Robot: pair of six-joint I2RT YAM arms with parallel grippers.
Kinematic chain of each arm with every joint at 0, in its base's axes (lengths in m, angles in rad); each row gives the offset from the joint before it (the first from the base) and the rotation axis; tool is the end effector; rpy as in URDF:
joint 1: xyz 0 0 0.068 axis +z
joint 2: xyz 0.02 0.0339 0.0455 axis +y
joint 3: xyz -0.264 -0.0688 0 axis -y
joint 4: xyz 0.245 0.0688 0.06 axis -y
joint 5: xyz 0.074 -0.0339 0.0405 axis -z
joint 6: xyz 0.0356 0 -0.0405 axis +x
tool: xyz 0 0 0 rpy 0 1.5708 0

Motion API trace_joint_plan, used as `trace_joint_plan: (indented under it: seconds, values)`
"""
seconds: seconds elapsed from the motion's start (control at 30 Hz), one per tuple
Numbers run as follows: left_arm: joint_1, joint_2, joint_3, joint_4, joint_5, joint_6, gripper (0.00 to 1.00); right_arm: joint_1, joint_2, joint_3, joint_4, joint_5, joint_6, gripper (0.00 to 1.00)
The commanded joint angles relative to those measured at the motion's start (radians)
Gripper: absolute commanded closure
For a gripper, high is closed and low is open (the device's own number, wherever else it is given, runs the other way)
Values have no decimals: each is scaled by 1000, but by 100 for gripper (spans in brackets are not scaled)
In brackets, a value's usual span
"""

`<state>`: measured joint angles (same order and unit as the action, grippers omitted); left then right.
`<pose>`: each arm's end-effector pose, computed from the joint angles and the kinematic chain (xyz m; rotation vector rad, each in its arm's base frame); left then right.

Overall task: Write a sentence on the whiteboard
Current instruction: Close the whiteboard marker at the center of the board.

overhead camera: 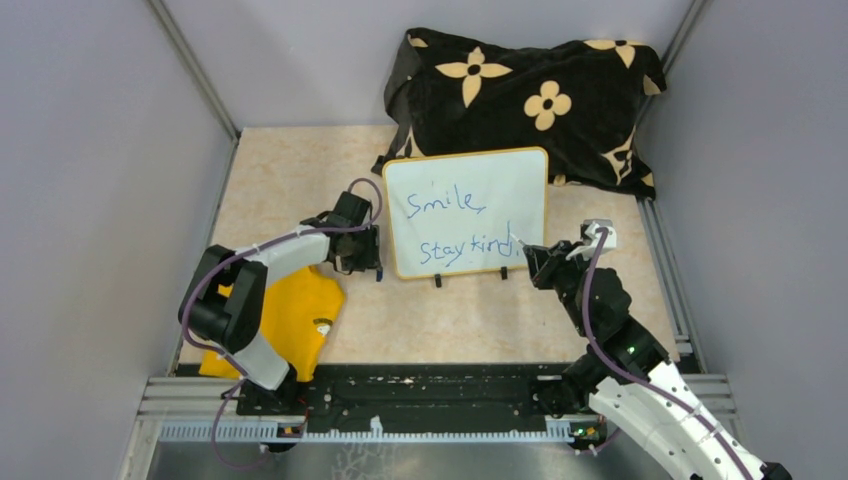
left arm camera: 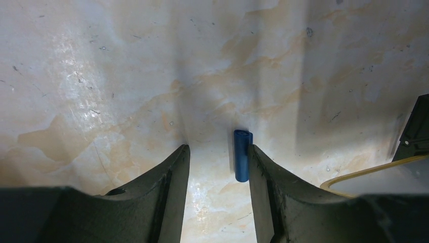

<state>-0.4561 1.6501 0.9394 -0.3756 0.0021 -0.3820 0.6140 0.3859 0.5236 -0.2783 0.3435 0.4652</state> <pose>0.2844 -0.1396 0.1653 0.1002 2.6849 -0.2727 0.1020 0.0572 0.2909 0.1298 1.7246 0.5086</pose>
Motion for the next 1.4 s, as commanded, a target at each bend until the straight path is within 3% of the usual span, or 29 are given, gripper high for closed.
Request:
trace_joint_plan:
  seconds: [0.0, 0.17, 0.33, 0.53, 1.1, 1.37]
  values:
    - [-4, 7, 9, -57, -69, -23, 49, -12, -14, 7, 19, 17, 7, 100]
    - [-4, -39, -2, -33, -64, -30, 48, -12, -18, 8, 16, 17, 7, 100]
    - [-4, -113, -40, 62, 53, -2, 40, -12, -16, 7, 19, 18, 7, 100]
    - [-4, -62, -13, 72, 152, 23, 38, -12, -16, 7, 18, 18, 7, 100]
    - [-22, -1, 8, -27, 7, -2, 49, -11, -21, 7, 17, 19, 9, 100]
    - [-22, -10, -2, -76, -84, -24, 59, -12, -25, 6, 19, 16, 10, 100]
